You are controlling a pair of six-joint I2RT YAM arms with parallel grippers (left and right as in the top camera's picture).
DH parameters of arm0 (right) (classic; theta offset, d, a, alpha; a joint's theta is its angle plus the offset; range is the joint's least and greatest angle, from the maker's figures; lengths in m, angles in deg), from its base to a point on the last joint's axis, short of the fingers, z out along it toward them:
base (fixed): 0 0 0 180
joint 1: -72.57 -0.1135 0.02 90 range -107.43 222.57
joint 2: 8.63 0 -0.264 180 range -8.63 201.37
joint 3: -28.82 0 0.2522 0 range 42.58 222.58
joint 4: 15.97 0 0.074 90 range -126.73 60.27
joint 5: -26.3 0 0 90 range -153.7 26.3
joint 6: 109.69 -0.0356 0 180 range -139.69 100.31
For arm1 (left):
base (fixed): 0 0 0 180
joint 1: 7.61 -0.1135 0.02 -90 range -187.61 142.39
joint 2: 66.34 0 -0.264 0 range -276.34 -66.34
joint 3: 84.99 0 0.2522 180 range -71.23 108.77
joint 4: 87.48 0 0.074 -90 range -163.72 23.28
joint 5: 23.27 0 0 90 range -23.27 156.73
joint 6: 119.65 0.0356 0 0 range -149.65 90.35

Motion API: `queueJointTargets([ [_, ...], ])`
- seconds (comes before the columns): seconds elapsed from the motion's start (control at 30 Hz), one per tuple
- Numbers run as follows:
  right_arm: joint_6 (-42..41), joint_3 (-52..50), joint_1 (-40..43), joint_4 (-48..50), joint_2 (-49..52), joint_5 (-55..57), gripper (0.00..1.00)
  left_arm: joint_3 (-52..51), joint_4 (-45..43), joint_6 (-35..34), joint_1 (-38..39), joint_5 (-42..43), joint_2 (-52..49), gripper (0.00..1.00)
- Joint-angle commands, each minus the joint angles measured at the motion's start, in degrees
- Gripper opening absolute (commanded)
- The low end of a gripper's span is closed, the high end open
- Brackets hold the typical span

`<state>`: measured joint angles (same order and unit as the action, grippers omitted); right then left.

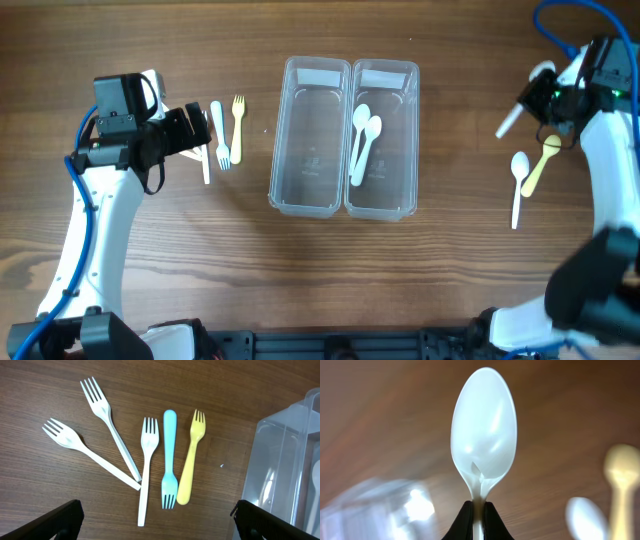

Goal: Pack container
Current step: 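Grasp a third white spoon and place it in the right tray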

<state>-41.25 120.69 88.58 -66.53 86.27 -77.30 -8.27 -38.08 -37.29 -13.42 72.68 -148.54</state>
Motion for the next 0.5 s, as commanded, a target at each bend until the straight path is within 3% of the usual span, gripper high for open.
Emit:
queueJointTargets([
  [0.0,0.6,1.1,-11.1,-0.8,-4.1,-6.0,0.04,1.0,-0.2,-0.6,-0.2,1.1,-0.1,1.0],
  [0.13,0.4,0.9,-29.8,-1.3,3.6,1.6,0.04,1.0,-0.2,-0.6,-0.2,1.1,-0.1,1.0],
  [0.27,0.8,0.9,-34.8,-1.5,13.9,5.0,0.05,1.0,0.0,-0.6,-0.2,1.1,-0.1,1.0],
  [0.37,4.5,1.1,-34.8,0.4,12.8,4.7,0.39,1.0,0.0,-0.6,-0.2,1.1,-0.1,1.0],
  [0.47,7.1,1.3,-34.6,1.6,6.6,6.8,0.5,1.0,-0.2,-0.6,-0.2,1.1,-0.1,1.0],
])
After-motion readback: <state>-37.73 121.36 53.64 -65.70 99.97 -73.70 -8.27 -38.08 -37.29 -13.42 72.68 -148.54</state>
